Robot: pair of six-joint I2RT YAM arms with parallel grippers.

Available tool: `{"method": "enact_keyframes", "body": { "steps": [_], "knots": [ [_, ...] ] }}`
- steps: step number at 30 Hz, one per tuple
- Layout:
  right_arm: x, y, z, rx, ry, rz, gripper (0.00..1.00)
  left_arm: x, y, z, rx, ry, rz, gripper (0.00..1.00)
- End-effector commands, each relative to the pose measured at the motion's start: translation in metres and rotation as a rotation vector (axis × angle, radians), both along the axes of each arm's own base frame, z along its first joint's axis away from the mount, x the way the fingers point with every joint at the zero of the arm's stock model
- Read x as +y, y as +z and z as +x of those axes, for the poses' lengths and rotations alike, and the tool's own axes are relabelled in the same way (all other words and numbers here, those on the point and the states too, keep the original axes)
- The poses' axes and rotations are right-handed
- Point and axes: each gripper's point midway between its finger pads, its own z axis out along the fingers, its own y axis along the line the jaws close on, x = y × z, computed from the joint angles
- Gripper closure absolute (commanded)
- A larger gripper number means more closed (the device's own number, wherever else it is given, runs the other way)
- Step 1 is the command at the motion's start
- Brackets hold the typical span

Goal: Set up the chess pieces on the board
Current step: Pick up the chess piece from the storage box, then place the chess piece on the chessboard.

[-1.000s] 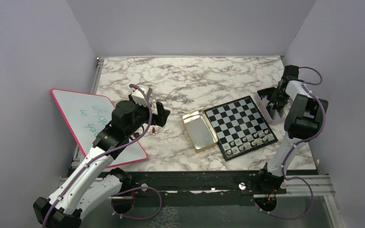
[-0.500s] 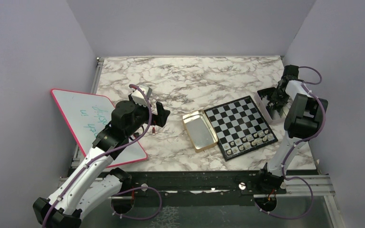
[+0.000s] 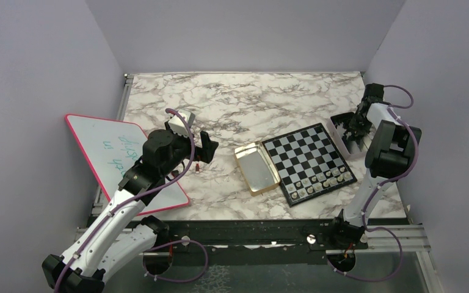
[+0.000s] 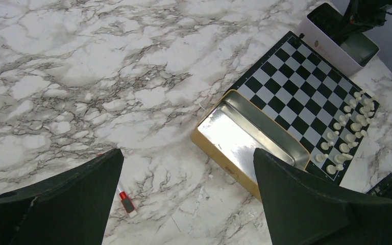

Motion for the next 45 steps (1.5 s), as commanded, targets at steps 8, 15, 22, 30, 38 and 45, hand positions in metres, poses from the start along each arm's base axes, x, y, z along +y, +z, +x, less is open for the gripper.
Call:
{"method": "enact_keyframes", "body": {
  "steps": [8,15,22,30,38,45],
  "knots": [
    [0.004,0.066,-0.003,-0.066,-0.046,-0.043,0.92,0.003,0.003,0.001,-0.022,0.013,0.006,0.01],
    [0.036,0.096,-0.004,-0.12,0.017,-0.011,0.92,0.002,0.001,0.001,-0.018,0.013,0.011,0.01],
    [0.088,0.125,-0.004,-0.166,0.134,0.025,0.92,0.005,-0.004,0.005,-0.008,0.037,0.024,0.01],
    [0.141,0.107,-0.019,-0.117,0.269,0.046,0.92,0.003,-0.009,0.007,0.007,0.033,0.033,0.01],
    [0.143,0.073,-0.023,-0.044,0.285,0.059,0.91,0.001,-0.015,0.009,0.025,0.027,0.042,0.01],
    [0.143,0.045,-0.018,-0.014,0.267,0.065,0.91,-0.001,-0.017,0.009,0.034,0.022,0.041,0.01]
  ]
}}
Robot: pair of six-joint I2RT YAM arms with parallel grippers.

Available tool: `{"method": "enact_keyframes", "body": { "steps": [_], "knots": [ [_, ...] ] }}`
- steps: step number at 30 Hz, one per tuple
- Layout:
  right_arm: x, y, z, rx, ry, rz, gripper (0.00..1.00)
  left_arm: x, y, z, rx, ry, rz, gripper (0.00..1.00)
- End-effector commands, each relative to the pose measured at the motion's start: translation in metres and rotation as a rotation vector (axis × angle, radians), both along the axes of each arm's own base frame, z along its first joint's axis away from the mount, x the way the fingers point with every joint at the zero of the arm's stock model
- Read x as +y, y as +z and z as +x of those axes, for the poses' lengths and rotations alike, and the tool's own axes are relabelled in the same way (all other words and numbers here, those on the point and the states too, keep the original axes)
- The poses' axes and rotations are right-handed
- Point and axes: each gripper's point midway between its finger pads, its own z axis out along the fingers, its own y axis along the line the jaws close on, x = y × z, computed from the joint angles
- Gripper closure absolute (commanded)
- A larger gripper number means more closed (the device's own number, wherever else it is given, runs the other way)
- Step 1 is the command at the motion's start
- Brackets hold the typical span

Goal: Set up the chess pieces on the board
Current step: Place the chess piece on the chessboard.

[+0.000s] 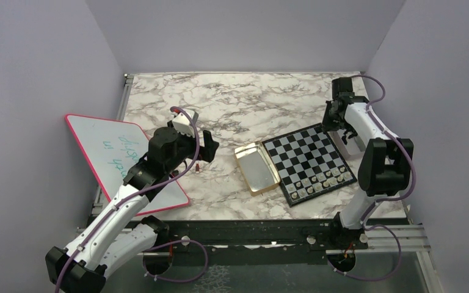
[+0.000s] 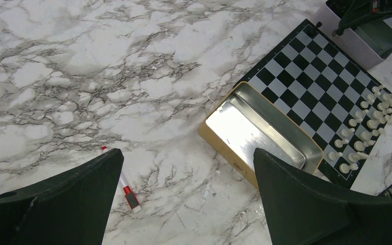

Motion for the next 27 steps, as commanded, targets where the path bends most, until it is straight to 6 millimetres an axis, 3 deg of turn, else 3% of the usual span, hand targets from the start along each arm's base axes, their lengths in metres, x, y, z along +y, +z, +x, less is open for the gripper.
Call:
{"method": "enact_keyframes", "body": {
  "steps": [1,11,27],
  "knots": [
    [-0.001,-0.024,0.005,0.021,-0.015,0.01,0.91,-0.001,0.0,0.0,-0.008,0.0,0.004,0.01],
    [-0.008,-0.043,0.01,0.035,-0.039,-0.027,0.89,0.0,0.0,0.001,-0.011,0.0,0.007,0.01],
    [-0.015,-0.05,0.022,0.042,-0.063,-0.062,0.89,0.002,0.003,0.0,-0.025,0.008,0.007,0.01]
  ]
}}
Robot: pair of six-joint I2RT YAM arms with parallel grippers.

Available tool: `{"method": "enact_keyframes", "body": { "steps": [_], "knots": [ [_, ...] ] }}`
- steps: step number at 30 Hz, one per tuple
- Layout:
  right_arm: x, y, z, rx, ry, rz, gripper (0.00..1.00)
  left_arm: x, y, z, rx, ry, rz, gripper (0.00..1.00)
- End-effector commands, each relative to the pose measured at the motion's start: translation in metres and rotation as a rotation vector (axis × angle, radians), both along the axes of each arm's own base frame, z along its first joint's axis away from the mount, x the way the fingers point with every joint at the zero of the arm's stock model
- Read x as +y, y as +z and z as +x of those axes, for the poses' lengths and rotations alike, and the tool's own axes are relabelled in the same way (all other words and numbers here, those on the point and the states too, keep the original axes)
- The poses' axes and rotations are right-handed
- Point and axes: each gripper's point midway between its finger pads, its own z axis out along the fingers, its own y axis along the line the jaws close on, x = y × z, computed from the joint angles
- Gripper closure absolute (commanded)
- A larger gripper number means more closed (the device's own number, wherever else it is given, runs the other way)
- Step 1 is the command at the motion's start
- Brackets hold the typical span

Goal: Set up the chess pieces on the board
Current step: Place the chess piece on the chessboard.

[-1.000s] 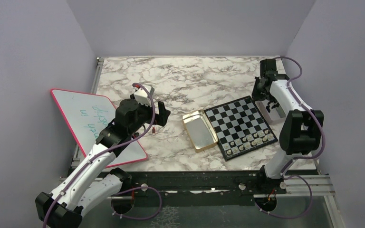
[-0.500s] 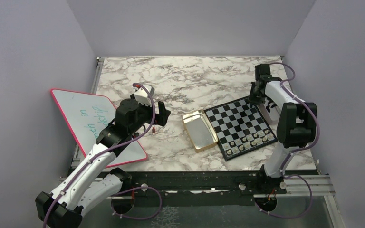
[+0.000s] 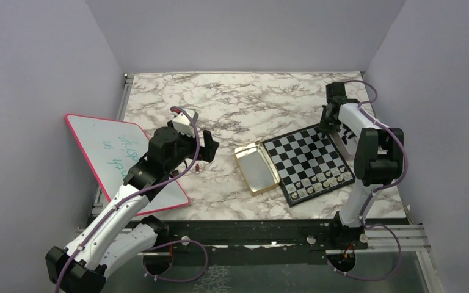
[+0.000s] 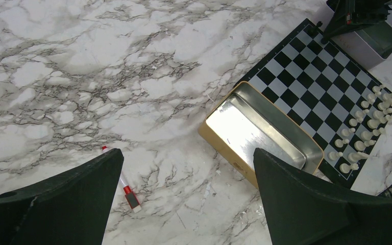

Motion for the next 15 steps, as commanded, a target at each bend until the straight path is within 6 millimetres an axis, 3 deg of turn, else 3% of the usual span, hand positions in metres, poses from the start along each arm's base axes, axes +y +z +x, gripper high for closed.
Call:
{"method": "enact_keyframes", "body": {
  "steps": [1,15],
  "knots": [
    [-0.0063,0.0017,0.0113,-0.02,-0.028,-0.02,0.89,0.0022,0.0041,-0.0001,-0.027,0.008,0.005,0.01],
    [-0.0022,-0.0009,0.0119,-0.015,-0.03,0.004,0.86,0.0015,0.0042,-0.0006,-0.027,0.004,0.004,0.01]
  ]
}}
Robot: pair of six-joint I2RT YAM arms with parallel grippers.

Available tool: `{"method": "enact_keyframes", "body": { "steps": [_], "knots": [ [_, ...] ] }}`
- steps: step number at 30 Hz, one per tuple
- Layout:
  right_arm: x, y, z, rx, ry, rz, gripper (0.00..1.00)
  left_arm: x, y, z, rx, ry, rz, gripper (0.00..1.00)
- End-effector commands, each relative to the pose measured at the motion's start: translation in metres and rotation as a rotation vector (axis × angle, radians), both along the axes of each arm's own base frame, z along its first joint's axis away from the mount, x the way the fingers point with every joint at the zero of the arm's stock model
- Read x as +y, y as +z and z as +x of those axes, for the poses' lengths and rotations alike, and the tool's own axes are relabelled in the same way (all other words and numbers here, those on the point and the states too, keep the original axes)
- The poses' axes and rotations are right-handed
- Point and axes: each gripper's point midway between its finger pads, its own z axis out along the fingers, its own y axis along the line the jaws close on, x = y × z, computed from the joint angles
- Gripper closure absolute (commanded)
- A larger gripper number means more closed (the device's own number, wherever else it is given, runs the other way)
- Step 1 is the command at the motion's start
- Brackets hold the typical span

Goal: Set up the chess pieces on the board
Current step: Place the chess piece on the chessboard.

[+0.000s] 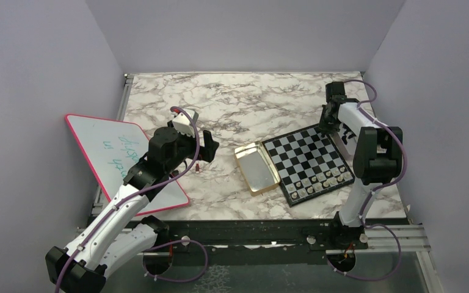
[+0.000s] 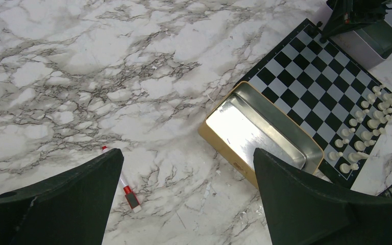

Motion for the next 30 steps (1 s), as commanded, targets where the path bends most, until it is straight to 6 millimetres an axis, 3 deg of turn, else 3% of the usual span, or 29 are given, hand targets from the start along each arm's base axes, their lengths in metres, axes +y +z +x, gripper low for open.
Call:
{"method": "enact_keyframes", "body": {
  "steps": [1,30],
  "knots": [
    [-0.0015,0.0024,0.0077,-0.017,-0.021,0.006,0.86,0.0016,0.0044,-0.0006,-0.027,0.004,0.003,0.01],
    [0.0028,0.0056,0.0015,0.004,-0.014,0.029,0.81,0.0022,0.0046,-0.0004,-0.028,0.007,0.004,0.01]
  ]
}}
